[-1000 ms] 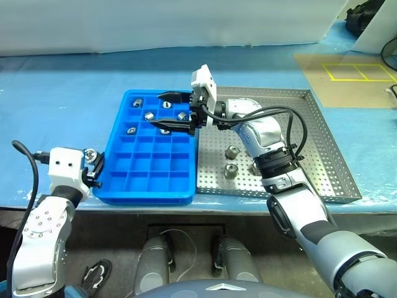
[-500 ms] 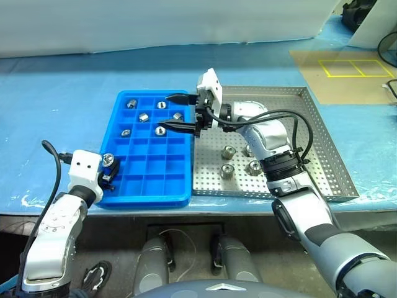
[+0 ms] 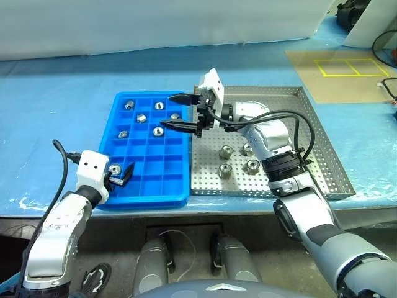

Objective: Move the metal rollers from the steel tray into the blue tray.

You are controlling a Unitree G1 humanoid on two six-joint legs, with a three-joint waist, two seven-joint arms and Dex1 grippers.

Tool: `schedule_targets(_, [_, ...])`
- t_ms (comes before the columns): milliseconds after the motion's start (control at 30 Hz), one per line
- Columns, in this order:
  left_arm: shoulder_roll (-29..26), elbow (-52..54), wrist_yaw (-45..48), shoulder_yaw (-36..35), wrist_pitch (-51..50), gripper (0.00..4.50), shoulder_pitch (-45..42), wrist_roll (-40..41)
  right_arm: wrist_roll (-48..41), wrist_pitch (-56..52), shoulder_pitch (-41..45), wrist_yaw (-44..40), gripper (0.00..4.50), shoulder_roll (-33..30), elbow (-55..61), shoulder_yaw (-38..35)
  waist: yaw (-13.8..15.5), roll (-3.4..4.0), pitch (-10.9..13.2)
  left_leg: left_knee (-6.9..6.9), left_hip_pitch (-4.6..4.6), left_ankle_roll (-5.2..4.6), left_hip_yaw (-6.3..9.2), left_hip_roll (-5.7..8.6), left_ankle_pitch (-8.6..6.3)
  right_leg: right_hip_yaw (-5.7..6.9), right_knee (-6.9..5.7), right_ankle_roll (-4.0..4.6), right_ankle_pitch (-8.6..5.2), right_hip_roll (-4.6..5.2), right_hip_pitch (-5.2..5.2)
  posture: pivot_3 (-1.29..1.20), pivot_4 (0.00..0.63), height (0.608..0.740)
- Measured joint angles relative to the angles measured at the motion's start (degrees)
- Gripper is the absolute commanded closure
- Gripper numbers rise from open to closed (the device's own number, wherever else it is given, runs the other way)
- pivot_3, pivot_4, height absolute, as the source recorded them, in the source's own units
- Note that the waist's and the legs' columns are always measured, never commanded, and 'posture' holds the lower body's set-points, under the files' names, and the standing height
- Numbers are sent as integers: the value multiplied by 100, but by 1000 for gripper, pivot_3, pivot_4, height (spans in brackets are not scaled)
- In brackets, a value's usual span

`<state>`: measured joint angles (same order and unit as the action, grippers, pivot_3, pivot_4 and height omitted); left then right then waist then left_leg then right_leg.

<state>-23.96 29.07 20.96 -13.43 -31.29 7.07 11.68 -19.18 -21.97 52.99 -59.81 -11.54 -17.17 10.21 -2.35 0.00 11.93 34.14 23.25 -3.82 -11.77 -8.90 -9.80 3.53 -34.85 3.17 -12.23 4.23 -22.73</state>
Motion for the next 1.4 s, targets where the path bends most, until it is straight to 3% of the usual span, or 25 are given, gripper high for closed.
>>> schedule_targets(233, [-239,-32,73,117,-182,284,-1375,155,3,-30,-41,42,114,-220,70,-50,27,-1,-1,7,-1,2,1,4,2,-2,-3,2,2,1,9,-438,150,740])
schedule_targets(400, [-369,-549,577,731,-8,284,-2363,231,129,-72,-566,-161,114,-1193,214,-87,0,-7,-5,8,1,-8,-3,11,-3,-14,6,2,2,1,12,-537,150,740])
schedule_targets(600, [-274,-2207,1640,1707,688,284,-3442,105,96,-434,-1464,-255,114,-2220,700,-538,-200,-6,-5,9,11,-21,-14,9,-8,-23,8,2,2,-1,-3,-709,150,740])
schedule_targets(767, [10,-3696,2881,2544,1432,284,-4223,-23,-197,-948,-2270,179,114,-2508,1857,-1173,-585,-4,-7,10,11,-44,-15,8,-1,-23,15,0,1,-5,-2,-830,150,740])
schedule_targets(933, [194,-5102,3746,2879,2065,284,-4994,-233,-452,-1423,-3090,637,114,-2515,2902,-1364,-1027,-4,-7,19,23,-58,-12,15,-10,-18,26,-7,0,-4,-1,-911,150,740])
schedule_targets(1100, [343,-6561,3970,3022,2875,284,-5484,-744,-653,-1663,-3467,1033,114,-2508,3555,-1517,-1554,1,-11,40,50,-80,6,18,-25,9,56,-60,-17,-4,7,-963,150,740])
schedule_targets(1400, [566,-7826,4006,3067,3524,284,-5874,-1283,-758,-1746,-3631,1448,114,-2503,3828,-1611,-2097,3,-12,52,98,-128,24,23,-54,61,151,-60,17,8,35,-985,150,740])
